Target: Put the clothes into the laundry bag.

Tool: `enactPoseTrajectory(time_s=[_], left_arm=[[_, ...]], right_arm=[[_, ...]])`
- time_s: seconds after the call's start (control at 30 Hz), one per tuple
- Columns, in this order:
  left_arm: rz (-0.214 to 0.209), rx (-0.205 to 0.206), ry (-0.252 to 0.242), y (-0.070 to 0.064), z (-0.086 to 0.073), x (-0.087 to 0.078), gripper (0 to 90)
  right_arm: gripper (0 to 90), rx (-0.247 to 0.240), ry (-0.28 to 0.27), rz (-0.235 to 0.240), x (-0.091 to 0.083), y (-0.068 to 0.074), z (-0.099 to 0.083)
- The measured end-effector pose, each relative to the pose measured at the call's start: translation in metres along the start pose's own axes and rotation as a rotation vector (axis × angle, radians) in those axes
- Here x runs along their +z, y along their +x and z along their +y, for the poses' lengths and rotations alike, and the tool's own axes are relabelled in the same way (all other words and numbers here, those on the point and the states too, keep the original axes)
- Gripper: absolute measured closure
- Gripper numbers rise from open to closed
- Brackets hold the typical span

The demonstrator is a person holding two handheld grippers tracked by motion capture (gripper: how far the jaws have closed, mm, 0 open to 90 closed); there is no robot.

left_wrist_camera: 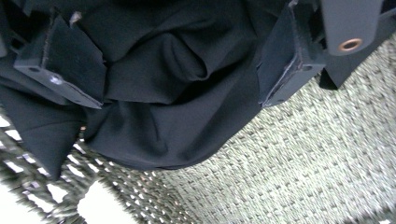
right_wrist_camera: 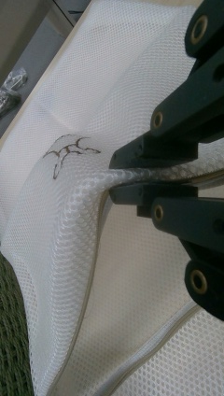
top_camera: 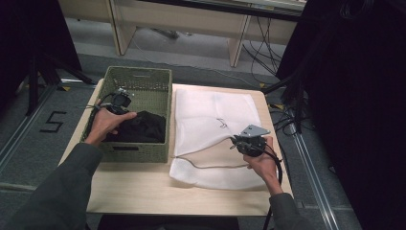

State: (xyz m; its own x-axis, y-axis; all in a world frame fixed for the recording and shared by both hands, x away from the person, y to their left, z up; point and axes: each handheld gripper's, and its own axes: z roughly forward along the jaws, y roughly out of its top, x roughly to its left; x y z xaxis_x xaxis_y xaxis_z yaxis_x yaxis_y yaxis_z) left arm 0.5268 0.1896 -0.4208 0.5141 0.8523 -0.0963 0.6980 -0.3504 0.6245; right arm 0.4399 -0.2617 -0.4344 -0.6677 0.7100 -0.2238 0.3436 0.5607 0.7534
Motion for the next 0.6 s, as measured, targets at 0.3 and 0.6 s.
enactPoseTrajectory(time_s=[0.3,0.6], left_arm=[[-0.011,-0.035,0.015,-0.002,0.000,0.020,17.5],[-0.039,-0.062,0.067,0.003,-0.007,0.039,14.6]], right_arm=[[82.6,0.008,0.009,-0.016,0.001,0.001,-0.001],[82.6,0.015,0.021,-0.006,0.002,0.003,-0.001]])
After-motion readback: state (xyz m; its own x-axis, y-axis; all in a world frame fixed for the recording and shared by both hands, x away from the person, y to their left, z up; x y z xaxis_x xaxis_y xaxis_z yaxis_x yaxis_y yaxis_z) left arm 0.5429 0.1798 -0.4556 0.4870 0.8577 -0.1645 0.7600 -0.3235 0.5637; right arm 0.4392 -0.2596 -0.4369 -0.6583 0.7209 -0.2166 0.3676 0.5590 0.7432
